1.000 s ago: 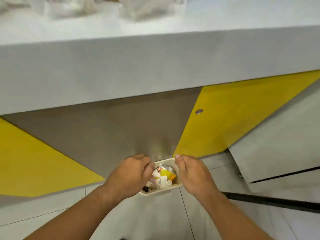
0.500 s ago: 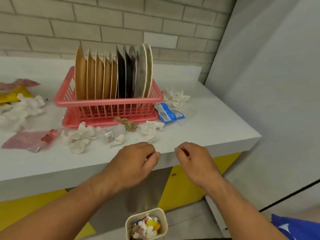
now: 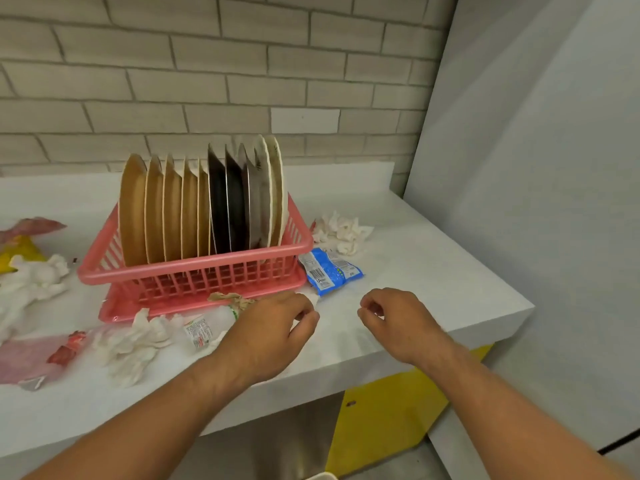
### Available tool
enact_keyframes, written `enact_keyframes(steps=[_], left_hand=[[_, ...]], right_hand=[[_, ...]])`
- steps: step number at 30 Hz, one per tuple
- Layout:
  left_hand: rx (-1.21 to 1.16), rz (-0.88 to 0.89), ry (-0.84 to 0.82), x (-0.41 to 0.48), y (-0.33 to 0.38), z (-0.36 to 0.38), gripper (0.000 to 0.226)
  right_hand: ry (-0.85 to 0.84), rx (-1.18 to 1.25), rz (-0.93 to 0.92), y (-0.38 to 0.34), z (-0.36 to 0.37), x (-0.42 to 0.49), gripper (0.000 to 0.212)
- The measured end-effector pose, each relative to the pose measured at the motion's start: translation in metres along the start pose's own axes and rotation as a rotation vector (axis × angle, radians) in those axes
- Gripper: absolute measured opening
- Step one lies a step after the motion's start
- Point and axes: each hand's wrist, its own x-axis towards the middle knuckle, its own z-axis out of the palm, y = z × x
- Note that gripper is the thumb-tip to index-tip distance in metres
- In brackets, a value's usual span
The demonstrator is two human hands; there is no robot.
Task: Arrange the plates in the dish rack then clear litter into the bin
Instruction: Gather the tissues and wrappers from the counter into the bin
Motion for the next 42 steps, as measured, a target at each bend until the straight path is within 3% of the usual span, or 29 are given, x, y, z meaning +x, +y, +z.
enact_keyframes(steps=[13, 19, 25, 33, 36, 40, 42], left_hand=[[0.148, -0.151, -0.024, 0.123, 0.016, 0.064, 0.034], [0.268, -0.240, -0.094, 0.157, 0.008, 0.078, 0.047], [0.440, -0.271, -0.313, 0.173, -0.010, 0.093, 0.067], [0.433, -0.299, -0.461, 0.182, -0.015, 0.111, 0.067], [0.460, -0.307, -0.470, 0.180, -0.014, 0.116, 0.059], [0.488, -0.307, -0.345, 0.178, -0.014, 0.123, 0.043], [0.472, -0.325, -0.327, 0.179, -0.016, 0.124, 0.048]], right_hand=[[-0.114, -0.056, -0.142, 0.077, -0.011, 0.131, 0.038], [-0.283, -0.096, -0.175, 0.092, 0.003, 0.155, 0.062], [-0.219, -0.333, -0.230, 0.111, 0.007, 0.155, 0.056], [-0.242, -0.443, -0.187, 0.146, -0.008, 0.146, 0.048], [-0.204, -0.404, -0.145, 0.156, -0.018, 0.149, 0.038], [-0.230, -0.241, -0.122, 0.153, -0.034, 0.154, 0.038], [-0.273, -0.159, -0.120, 0.149, -0.041, 0.155, 0.024]])
